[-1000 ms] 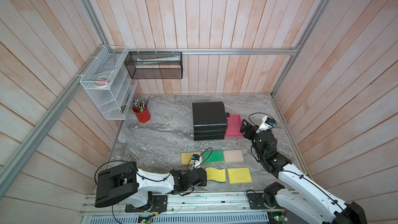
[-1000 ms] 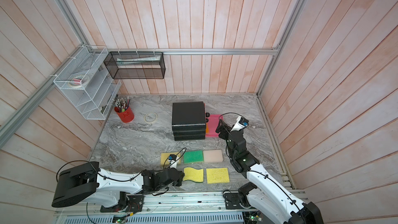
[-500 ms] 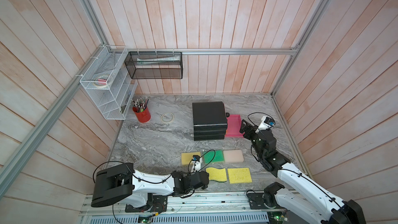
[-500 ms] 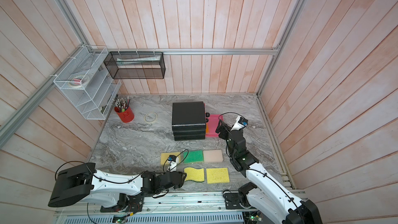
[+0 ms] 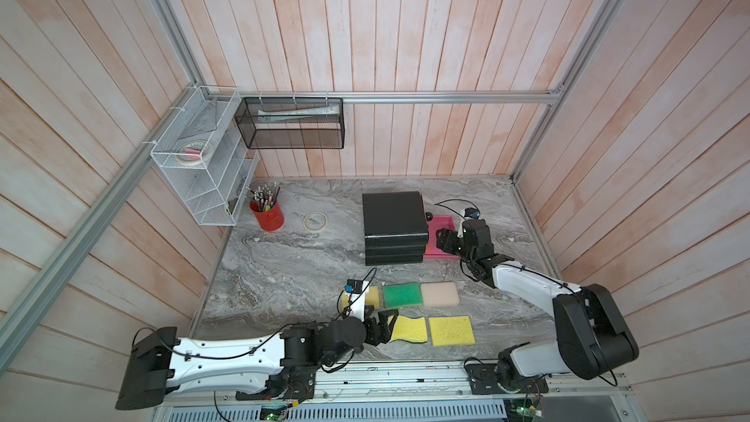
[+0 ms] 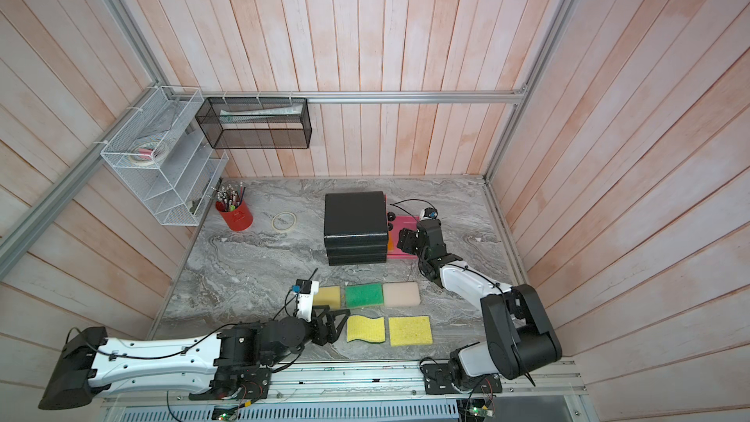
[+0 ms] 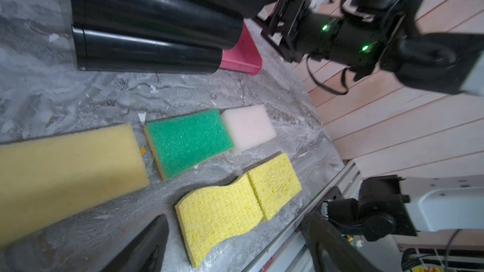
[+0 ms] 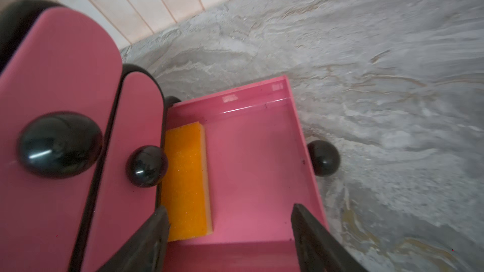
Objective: Take the sponge out of the drawer
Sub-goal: Place the sponge at the center of the board, then pick up the sponge from the drawer.
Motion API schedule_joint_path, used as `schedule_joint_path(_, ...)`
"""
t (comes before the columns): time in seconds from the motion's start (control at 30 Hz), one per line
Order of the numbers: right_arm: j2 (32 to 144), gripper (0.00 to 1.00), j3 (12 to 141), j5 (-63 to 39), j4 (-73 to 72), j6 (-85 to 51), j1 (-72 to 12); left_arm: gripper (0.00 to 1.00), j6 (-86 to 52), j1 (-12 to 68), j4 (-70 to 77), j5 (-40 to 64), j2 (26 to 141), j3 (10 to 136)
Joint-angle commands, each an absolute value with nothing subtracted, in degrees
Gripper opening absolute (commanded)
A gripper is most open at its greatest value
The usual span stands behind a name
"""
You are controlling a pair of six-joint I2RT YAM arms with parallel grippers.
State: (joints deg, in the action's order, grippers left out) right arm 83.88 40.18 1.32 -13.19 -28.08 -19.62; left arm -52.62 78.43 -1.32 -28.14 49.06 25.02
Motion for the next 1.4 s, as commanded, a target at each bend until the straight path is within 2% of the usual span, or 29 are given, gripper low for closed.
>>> schedule_joint_path(0.0,86.20,0.75,42.93,-4.31,-13.10,-24.64,-19.35,0.87,-48.42,78.49,-5.91,-32.74,43.95,23.23)
schedule_joint_path(0.3,94.48,0.71,46.49,-15.11,-15.44,-23.57,-17.23,0.88,-46.23,78.40,-9.54,-36.29,37.61,22.68)
schedule_joint_path(0.57,102.43,0.63,51.42,-17.67,-14.91,-23.59,-17.30,0.88,-46.50,78.42,-9.50,-37.00,37.57,22.37)
schedule_joint_path(0.8,107.06,0.55,54.39,-14.52,-12.75,-23.21,-17.36,0.89,-46.91,78.38,-9.71,-37.71,37.02,22.01)
schedule_joint_path(0.87,107.98,0.49,54.69,-14.07,-12.69,-23.32,-17.40,0.89,-47.19,78.38,-9.88,-38.04,36.92,21.89)
schedule_joint_path(1.1,109.13,0.06,55.31,-13.26,-12.65,-24.66,-17.46,0.89,-48.25,78.35,-9.90,-38.07,36.60,21.12)
schedule_joint_path(1.2,106.28,0.00,54.07,-11.18,-12.57,-25.61,-17.48,0.89,-48.51,78.31,-9.71,-37.97,36.30,20.83)
schedule_joint_path(1.37,98.06,0.00,51.84,-3.71,-10.35,-27.30,-17.38,0.89,-48.52,78.39,-9.72,-37.72,35.99,20.60)
